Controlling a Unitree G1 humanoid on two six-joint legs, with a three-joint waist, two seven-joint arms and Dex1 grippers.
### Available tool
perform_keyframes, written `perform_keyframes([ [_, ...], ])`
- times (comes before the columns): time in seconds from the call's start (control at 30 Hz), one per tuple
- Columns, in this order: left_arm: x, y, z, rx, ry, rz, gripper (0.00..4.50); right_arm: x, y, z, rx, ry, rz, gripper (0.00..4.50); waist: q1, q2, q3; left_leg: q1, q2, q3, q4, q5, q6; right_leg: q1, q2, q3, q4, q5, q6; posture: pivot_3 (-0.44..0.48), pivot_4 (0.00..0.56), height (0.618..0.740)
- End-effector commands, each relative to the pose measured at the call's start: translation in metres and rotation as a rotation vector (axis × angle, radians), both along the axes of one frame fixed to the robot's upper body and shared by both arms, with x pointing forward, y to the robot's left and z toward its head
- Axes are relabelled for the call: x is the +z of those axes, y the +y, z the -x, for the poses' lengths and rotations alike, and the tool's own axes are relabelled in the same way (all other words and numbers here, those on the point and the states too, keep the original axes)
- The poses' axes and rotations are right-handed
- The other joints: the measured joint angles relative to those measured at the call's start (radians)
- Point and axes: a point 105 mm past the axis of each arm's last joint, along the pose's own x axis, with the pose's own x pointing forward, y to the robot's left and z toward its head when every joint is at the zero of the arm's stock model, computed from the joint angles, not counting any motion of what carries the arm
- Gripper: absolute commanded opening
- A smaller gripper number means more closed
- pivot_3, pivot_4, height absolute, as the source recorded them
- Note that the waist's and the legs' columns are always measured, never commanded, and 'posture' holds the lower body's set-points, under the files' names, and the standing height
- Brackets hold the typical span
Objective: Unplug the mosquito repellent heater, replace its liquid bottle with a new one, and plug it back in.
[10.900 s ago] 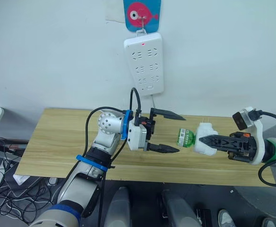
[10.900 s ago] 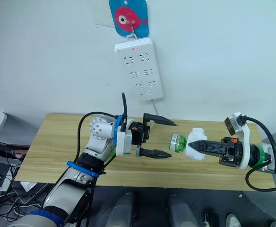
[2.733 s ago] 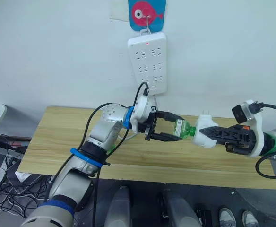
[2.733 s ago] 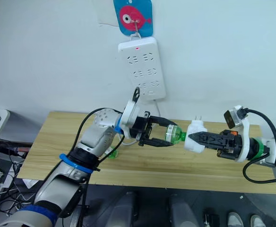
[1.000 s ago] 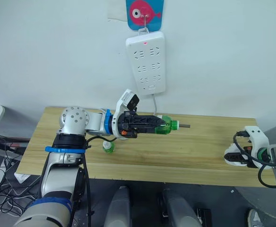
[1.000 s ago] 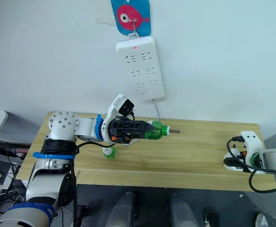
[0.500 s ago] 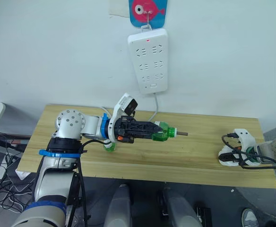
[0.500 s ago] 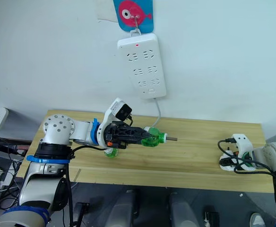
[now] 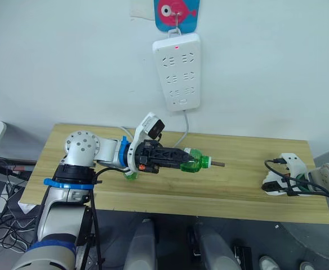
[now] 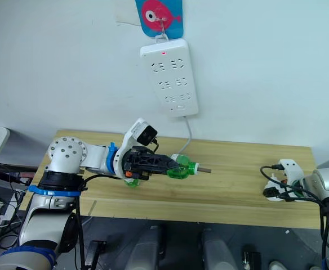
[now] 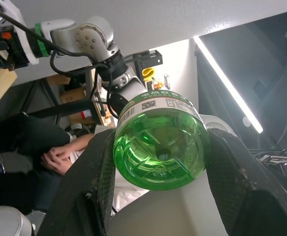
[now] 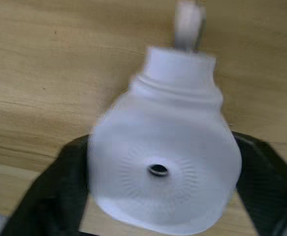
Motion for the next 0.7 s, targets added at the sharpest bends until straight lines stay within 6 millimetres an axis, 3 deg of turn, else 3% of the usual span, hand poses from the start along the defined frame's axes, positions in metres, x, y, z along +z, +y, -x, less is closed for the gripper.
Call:
perform_keyframes([
  [0.03,0.007,0.001,0.007,-0.030,-0.024,0.021,2.25,0.003,-0.008,0.001,-0.026,-0.005,0.005,4.44,0.000,0.000,0.000,0.000,0.000,0.000,0.000,0.000,0.000,0.000,0.000,0.000,0.000,0.000,0.000,0.052,0.340,0.740],
  [0.23,0.006,0.001,0.006,-0.029,-0.023,0.021,2.25,0.020,-0.010,0.005,-0.052,-0.023,-0.047,4.44,0.000,0.000,0.000,0.000,0.000,0.000,-0.001,0.000,0.000,0.000,0.000,0.000,0.000,0.000,0.000,0.044,0.330,0.740],
  [0.47,0.006,0.001,0.006,-0.029,-0.026,0.027,2.25,0.070,-0.005,0.029,-0.025,-0.068,-0.137,4.44,0.001,0.001,0.000,0.000,0.000,0.000,-0.002,0.000,0.000,0.000,0.000,0.000,0.000,0.000,0.000,0.019,0.311,0.740],
  [0.7,0.006,0.000,0.002,-0.019,-0.023,0.037,2.25,0.138,0.057,0.053,0.454,-0.382,-0.252,4.44,-0.002,0.001,0.000,0.000,0.000,0.000,-0.001,0.000,0.000,0.000,0.000,-0.001,-0.001,0.000,0.000,-0.012,0.309,0.740],
])
